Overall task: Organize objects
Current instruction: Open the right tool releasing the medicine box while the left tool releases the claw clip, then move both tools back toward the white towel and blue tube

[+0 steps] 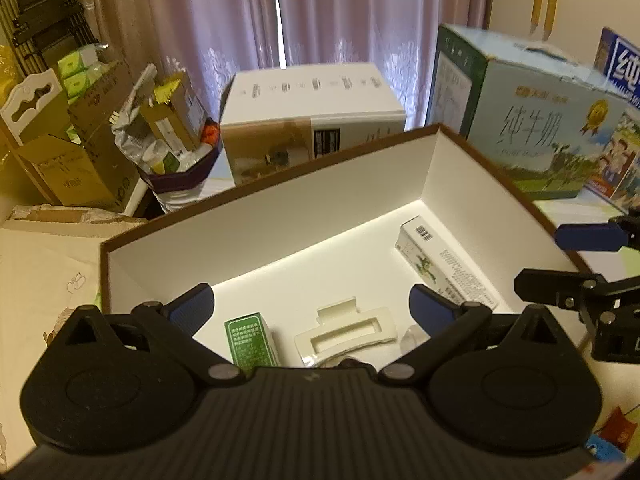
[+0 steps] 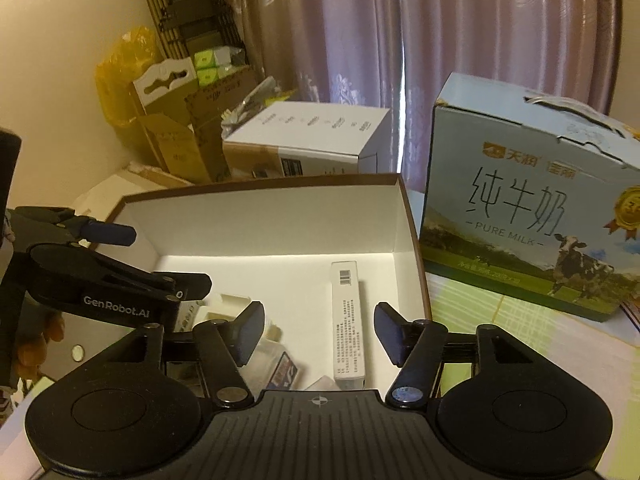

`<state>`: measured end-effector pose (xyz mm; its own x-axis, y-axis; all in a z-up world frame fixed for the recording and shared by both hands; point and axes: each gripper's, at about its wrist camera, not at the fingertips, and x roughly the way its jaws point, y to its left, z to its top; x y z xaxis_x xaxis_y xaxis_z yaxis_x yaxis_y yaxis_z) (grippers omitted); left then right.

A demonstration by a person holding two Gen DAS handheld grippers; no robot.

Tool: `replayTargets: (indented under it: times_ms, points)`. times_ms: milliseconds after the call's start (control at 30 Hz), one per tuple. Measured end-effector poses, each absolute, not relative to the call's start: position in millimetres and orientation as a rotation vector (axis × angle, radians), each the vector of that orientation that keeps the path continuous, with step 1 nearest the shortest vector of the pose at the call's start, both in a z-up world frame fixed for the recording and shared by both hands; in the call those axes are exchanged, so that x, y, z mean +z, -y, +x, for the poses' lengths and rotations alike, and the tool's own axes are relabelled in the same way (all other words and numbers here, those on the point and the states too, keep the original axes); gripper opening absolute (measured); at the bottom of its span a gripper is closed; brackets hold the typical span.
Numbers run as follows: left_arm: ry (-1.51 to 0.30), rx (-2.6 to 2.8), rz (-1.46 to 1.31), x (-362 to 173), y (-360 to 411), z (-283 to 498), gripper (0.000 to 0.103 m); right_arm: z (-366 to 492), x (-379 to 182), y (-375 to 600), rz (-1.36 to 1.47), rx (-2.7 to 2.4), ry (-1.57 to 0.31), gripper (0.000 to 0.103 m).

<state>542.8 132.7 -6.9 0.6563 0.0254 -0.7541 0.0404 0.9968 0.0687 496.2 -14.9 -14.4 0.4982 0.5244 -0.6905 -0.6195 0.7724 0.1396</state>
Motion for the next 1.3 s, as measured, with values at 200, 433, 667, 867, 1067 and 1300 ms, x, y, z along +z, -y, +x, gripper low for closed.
replayTargets:
  times_ms: [200,433,667,867,1067,1300]
  points:
    - [-0.807,0.008,0.086,18,-130,511,0.102,475,0,31,-0.079,0.682,-0.768,0.061]
    - [-0.753,-0.003,0.056,42,-126,467,0.102,449,15,50,0.0,0.676,-0.76,0.062]
    - [-0.753,0.004,0.011,54,-127,430,0.102,419,25,69,0.033,0.673,-0.76,0.062]
    - [-0.76,-0.014,-0.009,58,-119,399,0.102,396,33,83,0.047,0.673,-0.755,0.063]
    - [-0.781,-0.042,-0.025,55,-109,373,0.102,375,38,97,0.053,0.668,-0.754,0.063]
    - [-0.815,-0.048,-0.035,49,-101,348,0.102,353,43,112,0.056,0.663,-0.758,0.063]
